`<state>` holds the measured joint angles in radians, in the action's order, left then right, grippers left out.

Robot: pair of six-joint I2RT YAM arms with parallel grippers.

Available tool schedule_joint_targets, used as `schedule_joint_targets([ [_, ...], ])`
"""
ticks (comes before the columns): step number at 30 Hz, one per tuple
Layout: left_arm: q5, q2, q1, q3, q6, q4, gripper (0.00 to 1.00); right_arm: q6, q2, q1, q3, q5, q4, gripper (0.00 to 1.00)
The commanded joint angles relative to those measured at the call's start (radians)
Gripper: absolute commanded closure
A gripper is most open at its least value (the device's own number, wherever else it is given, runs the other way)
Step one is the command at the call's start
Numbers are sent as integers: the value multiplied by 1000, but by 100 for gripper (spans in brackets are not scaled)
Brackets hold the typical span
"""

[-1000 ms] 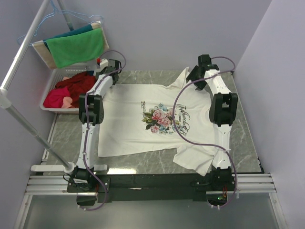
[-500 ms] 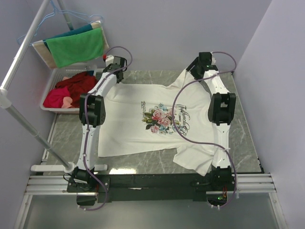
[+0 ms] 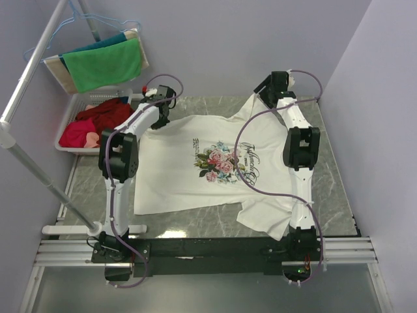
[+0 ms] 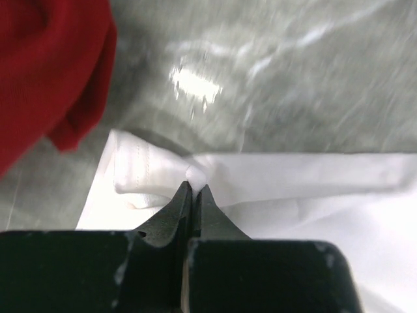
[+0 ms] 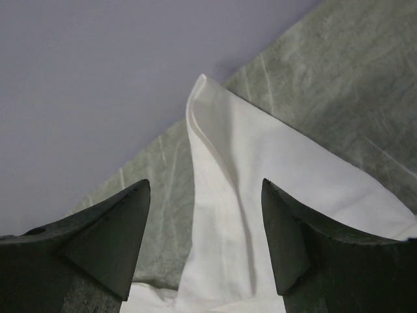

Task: Fold and stack the t-shirts
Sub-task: Fold the tshirt

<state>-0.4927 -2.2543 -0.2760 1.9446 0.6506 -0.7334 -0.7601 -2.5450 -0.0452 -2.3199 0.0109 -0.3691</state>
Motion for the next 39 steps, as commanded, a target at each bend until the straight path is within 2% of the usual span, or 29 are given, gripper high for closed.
schedule_joint_targets([
  [1,8,97,-19,-61,53,-101,99,-41,-38,8,-56,21,105,25],
  [16,-1,288,-31,-306,126,-192,99,-114,-98,7,-59,15,173,25],
  [22,32,311,-31,-349,126,-176,99,-163,-113,11,-58,14,245,27],
  [29,85,318,-32,-371,78,-173,99,-225,-165,11,-107,-37,280,40],
  [39,137,317,-40,-392,60,-207,99,-220,-196,7,-134,-48,299,41],
])
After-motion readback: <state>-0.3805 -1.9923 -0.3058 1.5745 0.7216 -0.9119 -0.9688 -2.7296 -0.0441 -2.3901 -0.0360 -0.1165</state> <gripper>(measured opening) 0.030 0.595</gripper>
